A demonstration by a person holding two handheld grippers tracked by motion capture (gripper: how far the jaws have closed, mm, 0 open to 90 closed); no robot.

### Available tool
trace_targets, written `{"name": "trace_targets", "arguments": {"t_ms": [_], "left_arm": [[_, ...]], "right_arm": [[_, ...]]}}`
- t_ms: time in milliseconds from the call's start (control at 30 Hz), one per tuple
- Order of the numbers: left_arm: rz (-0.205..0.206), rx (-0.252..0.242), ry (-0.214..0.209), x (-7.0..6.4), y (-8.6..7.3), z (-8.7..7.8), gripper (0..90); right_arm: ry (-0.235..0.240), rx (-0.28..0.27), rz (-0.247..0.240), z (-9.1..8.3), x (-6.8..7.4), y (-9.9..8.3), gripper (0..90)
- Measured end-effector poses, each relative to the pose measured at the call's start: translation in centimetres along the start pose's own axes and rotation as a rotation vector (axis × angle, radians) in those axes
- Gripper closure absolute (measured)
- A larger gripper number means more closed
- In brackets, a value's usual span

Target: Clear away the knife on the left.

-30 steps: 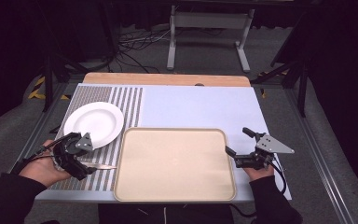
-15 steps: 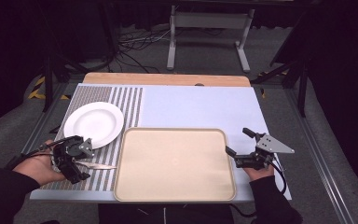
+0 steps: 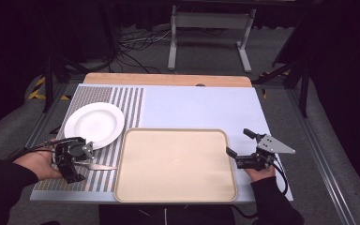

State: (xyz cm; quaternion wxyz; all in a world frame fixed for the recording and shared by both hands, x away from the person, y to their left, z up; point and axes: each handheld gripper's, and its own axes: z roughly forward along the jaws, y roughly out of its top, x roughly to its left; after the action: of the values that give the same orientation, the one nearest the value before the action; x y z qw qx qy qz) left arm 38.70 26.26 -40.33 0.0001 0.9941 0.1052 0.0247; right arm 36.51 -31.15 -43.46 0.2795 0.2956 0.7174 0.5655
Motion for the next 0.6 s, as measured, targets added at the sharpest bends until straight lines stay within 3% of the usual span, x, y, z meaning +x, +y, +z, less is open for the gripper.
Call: {"name": "trace_targets", "arguments": {"t_ms": [167,300,333,433,533,567,600], "left_arm": [[0.009,0.023,0.020,0.4,-0.2,0.2,25.1],[0.076,0.006,0.047,0.8,-0.5,0.3,30.5],[0.076,0.016,0.052,0.9,-0.5,0.3,32.1],[0.128,0.023,0.060,1.1,-0.6,0.8,38.4],[0.157,0.044,0.059,1.3,-0.6,1.3,43.1],[0.163,0.024,0.037,1.5,-0.7,1.5,44.5],[0.160,0.028,0.052,1.5,-0.6,1.5,46.0]], "right_arm": [[0.001,0.003,0.004,0.0,0.0,0.0,1.0],[0.010,0.009,0.001,0.1,0.0,-0.1,1.0],[0.012,0.010,0.002,0.1,0.0,-0.1,1.0],[0.019,0.012,0.006,0.0,0.1,-0.1,1.1],[0.024,0.015,0.008,-0.1,0.1,-0.1,1.1],[0.025,0.010,0.008,-0.1,0.2,-0.1,1.1],[0.024,0.011,0.004,-0.2,0.2,-0.1,1.1]]}}
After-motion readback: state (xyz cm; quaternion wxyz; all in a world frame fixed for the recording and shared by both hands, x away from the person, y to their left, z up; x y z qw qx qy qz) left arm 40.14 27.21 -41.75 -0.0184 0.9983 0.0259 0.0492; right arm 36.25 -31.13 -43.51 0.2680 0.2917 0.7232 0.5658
